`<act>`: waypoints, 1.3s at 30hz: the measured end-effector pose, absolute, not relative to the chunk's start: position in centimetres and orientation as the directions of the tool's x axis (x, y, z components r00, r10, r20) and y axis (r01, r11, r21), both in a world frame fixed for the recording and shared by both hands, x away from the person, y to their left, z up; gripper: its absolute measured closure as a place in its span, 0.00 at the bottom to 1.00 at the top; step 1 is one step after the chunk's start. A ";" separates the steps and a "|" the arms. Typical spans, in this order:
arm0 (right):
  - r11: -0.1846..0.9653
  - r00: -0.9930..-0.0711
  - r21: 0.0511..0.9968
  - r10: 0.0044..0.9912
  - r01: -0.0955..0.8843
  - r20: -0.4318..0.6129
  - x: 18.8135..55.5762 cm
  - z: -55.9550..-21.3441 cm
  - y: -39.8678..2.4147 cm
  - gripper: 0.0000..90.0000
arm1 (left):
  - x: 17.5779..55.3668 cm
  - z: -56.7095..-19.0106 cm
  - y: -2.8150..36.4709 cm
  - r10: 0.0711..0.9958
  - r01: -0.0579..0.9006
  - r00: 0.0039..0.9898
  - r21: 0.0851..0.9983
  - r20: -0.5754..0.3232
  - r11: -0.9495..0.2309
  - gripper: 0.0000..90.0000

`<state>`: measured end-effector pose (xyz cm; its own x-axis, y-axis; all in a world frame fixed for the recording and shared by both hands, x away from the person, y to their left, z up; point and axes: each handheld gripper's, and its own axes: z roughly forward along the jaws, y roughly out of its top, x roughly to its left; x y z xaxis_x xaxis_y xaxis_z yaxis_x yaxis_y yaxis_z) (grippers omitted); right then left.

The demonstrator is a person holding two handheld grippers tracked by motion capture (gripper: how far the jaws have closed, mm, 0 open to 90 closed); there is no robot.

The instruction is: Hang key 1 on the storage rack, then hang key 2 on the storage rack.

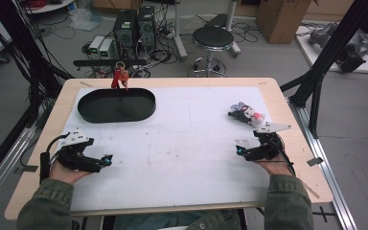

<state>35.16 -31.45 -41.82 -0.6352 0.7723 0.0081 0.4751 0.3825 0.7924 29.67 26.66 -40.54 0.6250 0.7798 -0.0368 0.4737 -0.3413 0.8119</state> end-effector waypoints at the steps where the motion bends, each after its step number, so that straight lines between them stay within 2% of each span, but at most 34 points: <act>1: 0.389 -0.636 0.791 0.772 0.472 0.000 35.1 -41.8 -31.4 0.01 | 29.6 -40.6 26.6 0.777 0.470 0.629 0.812 -0.032 -0.347 0.02; 10: 0.411 -0.630 0.785 0.776 0.463 -0.035 35.1 -41.1 -30.7 0.01 | 29.5 -41.0 26.5 0.769 0.465 0.638 0.809 -0.024 -0.360 0.02; 16: 0.472 -0.655 0.748 0.753 0.467 -0.067 35.8 -40.8 -30.2 0.01 | 29.6 -41.2 26.4 0.776 0.467 0.630 0.805 -0.013 -0.366 0.02; 23: 0.464 -0.658 0.748 0.752 0.474 -0.050 38.2 -40.0 -31.0 0.00 | 29.9 -41.5 26.5 0.780 0.474 0.626 0.793 0.002 -0.383 0.02; 30: 0.464 -0.622 0.722 0.781 0.513 -0.061 41.6 -38.5 -32.7 0.01 | 30.3 -41.7 26.9 0.794 0.498 0.608 0.785 -0.012 -0.369 0.02; 39: 0.439 -0.560 0.689 0.826 0.576 -0.059 44.8 -38.3 -34.7 0.01 | 30.4 -41.8 27.4 0.812 0.520 0.582 0.786 -0.041 -0.334 0.02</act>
<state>44.76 -34.74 -38.30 -0.5601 0.8264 -0.0586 0.5763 0.4395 0.6890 30.41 27.44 -41.76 0.5821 0.8121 -0.0406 0.5204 -0.3337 0.7861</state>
